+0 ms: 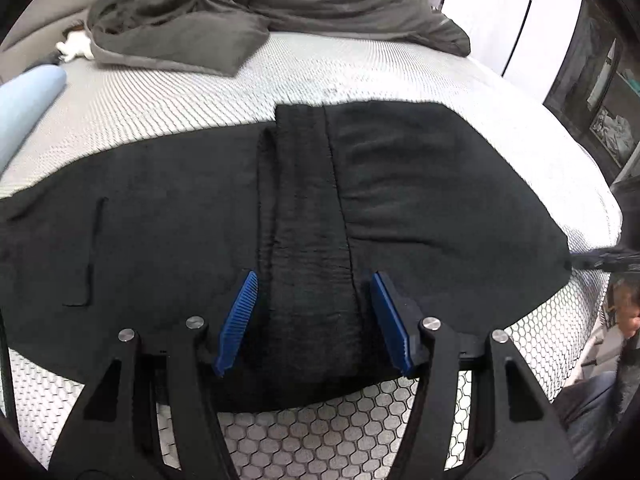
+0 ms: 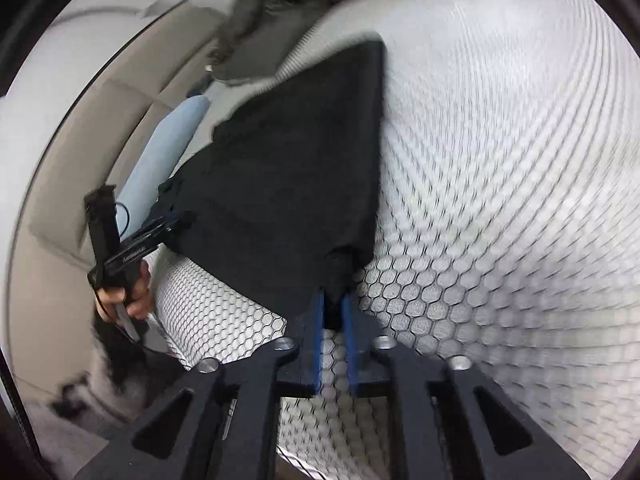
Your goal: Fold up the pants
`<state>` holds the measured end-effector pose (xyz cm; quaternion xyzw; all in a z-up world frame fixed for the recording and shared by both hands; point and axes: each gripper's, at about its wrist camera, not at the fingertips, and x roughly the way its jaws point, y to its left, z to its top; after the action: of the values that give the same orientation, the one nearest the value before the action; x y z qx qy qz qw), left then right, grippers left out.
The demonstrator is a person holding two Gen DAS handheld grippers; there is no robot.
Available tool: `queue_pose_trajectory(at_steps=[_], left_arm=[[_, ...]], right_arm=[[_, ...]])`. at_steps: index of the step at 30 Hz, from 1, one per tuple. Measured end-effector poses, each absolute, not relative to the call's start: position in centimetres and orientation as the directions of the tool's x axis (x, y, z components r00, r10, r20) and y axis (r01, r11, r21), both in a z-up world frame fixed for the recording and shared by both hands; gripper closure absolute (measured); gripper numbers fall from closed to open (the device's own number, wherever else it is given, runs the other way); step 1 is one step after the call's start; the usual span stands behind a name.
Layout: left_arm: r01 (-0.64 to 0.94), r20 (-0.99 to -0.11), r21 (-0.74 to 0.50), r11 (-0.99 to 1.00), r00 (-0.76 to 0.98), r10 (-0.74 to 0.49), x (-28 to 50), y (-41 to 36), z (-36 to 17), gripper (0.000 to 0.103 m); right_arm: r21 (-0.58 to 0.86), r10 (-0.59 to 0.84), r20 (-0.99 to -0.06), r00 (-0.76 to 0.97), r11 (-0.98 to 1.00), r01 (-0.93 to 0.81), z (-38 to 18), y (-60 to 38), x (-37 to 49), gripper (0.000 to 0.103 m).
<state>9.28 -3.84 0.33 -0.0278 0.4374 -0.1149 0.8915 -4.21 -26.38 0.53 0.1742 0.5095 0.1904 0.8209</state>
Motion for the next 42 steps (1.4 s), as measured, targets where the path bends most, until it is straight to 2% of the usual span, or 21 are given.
queue_pose_trajectory(at_steps=[1, 3, 5, 8, 14, 15, 17, 20, 21, 24, 26, 30, 33, 36, 37, 39, 42], left_arm=[[0.179, -0.762, -0.148, 0.973, 0.606, -0.227, 9.0, -3.8, 0.8, 0.047], [0.199, -0.725, -0.136, 0.971, 0.648, -0.234, 8.4, -4.3, 2.0, 0.047], [0.232, -0.705, -0.123, 0.965, 0.664, -0.25, 8.0, -5.5, 2.5, 0.047], [0.33, -0.718, -0.094, 0.939, 0.631, -0.293, 7.9, -8.9, 2.0, 0.047], [0.369, -0.805, -0.038, 0.929, 0.539, -0.248, 10.3, -12.1, -1.1, 0.047], [0.367, -0.809, -0.012, 0.93, 0.543, -0.225, 10.2, -11.9, -1.4, 0.047], [0.374, -0.807, -0.04, 0.927, 0.534, -0.25, 9.8, -10.9, -1.7, 0.047], [0.372, -0.803, -0.064, 0.926, 0.531, -0.269, 8.7, -9.1, -1.6, 0.047], [0.369, -0.796, -0.065, 0.927, 0.542, -0.271, 8.3, -8.8, -1.3, 0.047], [0.332, -0.739, -0.085, 0.939, 0.612, -0.283, 7.0, -8.3, 0.9, 0.047], [0.344, -0.712, -0.107, 0.933, 0.628, -0.313, 7.3, -8.8, 1.7, 0.047], [0.336, -0.76, -0.096, 0.937, 0.584, -0.287, 10.1, -11.2, 0.4, 0.047], [0.309, -0.795, -0.042, 0.95, 0.566, -0.219, 11.5, -11.6, -1.4, 0.047], [0.329, -0.792, -0.04, 0.944, 0.566, -0.231, 10.7, -10.2, -1.3, 0.047], [0.329, -0.792, -0.041, 0.944, 0.565, -0.231, 10.4, -9.7, -1.3, 0.044], [0.322, -0.794, -0.06, 0.945, 0.558, -0.24, 9.8, -8.6, -1.7, 0.045], [0.324, -0.779, -0.029, 0.946, 0.585, -0.224, 9.0, -8.4, -0.7, 0.046]], right_arm=[[0.444, 0.463, -0.752, 0.47, 0.882, -0.158, 2.0, -26.6, -5.0, 0.07], [0.422, 0.428, -0.688, 0.586, 0.893, -0.157, 4.2, -26.7, -5.5, 0.062], [0.399, 0.399, -0.657, 0.64, 0.904, -0.154, 5.0, -25.5, -5.0, 0.061], [0.274, 0.331, -0.698, 0.635, 0.943, -0.19, 4.0, -20.5, -3.2, 0.061], [0.067, 0.201, -0.798, 0.568, 0.967, -0.248, -1.0, -12.0, 0.3, 0.06], [0.021, 0.171, -0.81, 0.56, 0.964, -0.265, -1.6, -11.5, 0.4, 0.06], [-0.039, 0.128, -0.809, 0.573, 0.962, -0.27, -1.8, -12.5, 0.0, 0.06], [-0.132, -0.017, -0.805, 0.593, 0.98, -0.151, -1.3, -16.6, -1.4, 0.06], [-0.135, -0.031, -0.809, 0.587, 0.982, -0.133, -1.3, -17.5, -1.7, 0.056], [-0.023, 0.044, -0.791, 0.611, 0.995, -0.101, -0.2, -19.3, -2.4, 0.056], [0.037, 0.118, -0.773, 0.624, 0.989, -0.14, 0.5, -18.1, -2.1, 0.056], [0.067, 0.186, -0.787, 0.588, 0.974, -0.219, 0.1, -13.6, 0.0, 0.056], [0.052, 0.175, -0.825, 0.538, 0.97, -0.236, -1.3, -11.8, 1.8, 0.056], [0.025, 0.158, -0.836, 0.526, 0.967, -0.252, -1.8, -12.6, 2.1, 0.056], [-0.003, 0.125, -0.838, 0.53, 0.972, -0.234, -1.5, -13.4, 2.2, 0.055], [-0.062, 0.054, -0.834, 0.548, 0.98, -0.192, -1.5, -15.6, 1.6, 0.055], [-0.031, 0.062, -0.833, 0.551, 0.987, -0.158, -0.8, -17.5, 0.8, 0.055]])
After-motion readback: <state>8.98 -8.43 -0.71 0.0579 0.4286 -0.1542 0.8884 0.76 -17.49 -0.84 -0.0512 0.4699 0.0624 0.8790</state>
